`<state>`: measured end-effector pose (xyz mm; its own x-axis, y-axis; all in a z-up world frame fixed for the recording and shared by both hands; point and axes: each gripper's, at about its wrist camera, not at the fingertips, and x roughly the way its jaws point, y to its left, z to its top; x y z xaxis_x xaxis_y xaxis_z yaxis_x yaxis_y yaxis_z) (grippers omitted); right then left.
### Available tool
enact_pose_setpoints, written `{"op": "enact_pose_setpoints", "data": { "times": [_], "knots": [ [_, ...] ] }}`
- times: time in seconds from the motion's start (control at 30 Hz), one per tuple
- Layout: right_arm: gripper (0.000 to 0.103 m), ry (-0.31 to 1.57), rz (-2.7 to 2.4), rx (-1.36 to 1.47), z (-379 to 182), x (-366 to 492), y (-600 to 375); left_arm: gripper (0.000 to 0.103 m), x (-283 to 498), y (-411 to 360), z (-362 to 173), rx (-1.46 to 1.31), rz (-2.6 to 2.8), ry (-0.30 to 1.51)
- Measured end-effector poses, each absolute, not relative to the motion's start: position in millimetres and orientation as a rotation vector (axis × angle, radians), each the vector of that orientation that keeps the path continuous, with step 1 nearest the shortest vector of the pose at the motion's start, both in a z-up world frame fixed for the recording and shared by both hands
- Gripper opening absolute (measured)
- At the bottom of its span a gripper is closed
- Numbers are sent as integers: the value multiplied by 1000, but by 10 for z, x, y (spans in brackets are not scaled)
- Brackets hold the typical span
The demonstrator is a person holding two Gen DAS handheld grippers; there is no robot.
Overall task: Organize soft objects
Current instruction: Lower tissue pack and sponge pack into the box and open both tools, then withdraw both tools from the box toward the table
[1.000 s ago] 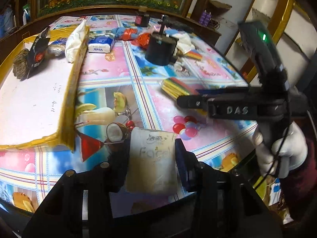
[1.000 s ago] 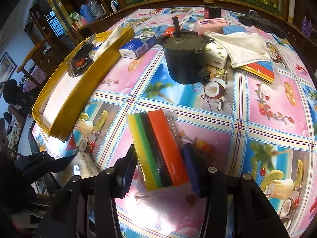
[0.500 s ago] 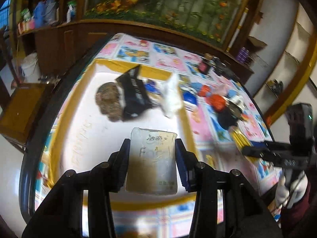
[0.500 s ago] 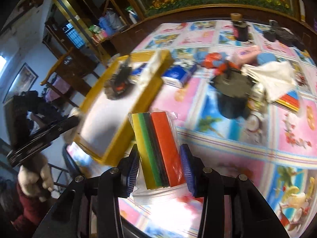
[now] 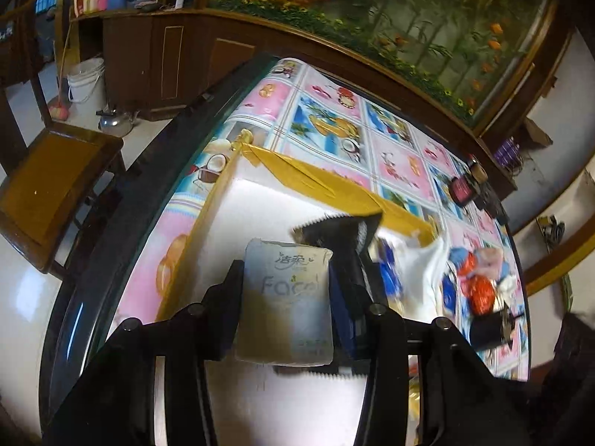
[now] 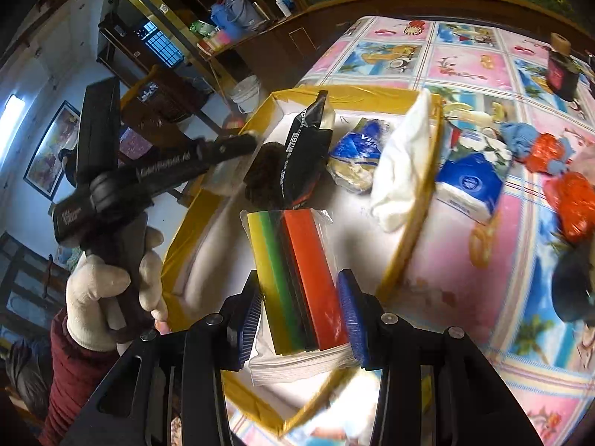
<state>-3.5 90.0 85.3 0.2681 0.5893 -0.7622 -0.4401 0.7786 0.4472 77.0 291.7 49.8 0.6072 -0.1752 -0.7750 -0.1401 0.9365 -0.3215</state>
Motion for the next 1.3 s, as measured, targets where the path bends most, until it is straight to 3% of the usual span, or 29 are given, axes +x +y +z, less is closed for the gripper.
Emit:
{"op": "enact_pose_setpoints", "data": {
  "times": [0.3, 0.37, 0.63, 0.9, 0.97, 1.07, 1.3],
  "knots": [
    [44, 1106, 663, 102, 652, 236, 1245, 52, 1019, 3189, 303, -536, -33, 917],
    [65, 1106, 658, 95, 637, 216, 1281, 56, 983, 3189, 328, -546, -50, 919],
    [70, 989, 664, 70, 834, -56, 1153, 57, 610, 3059, 668, -575, -117, 866],
    [82, 794, 626, 80, 1192, -658, 249, 58, -161, 2224, 1094, -395, -236, 782],
    [90, 733, 596, 95, 1267, -878, -120, 64, -437, 1915, 1115, -318, -272, 754],
    [94, 669, 486, 107, 1271, -1180, -747, 67, -762, 1433, 979, -257, -360, 769],
    [94, 716, 257, 225, 949, -1543, -2054, 67, -1026, 568, 561, -239, -521, 904]
  ]
}}
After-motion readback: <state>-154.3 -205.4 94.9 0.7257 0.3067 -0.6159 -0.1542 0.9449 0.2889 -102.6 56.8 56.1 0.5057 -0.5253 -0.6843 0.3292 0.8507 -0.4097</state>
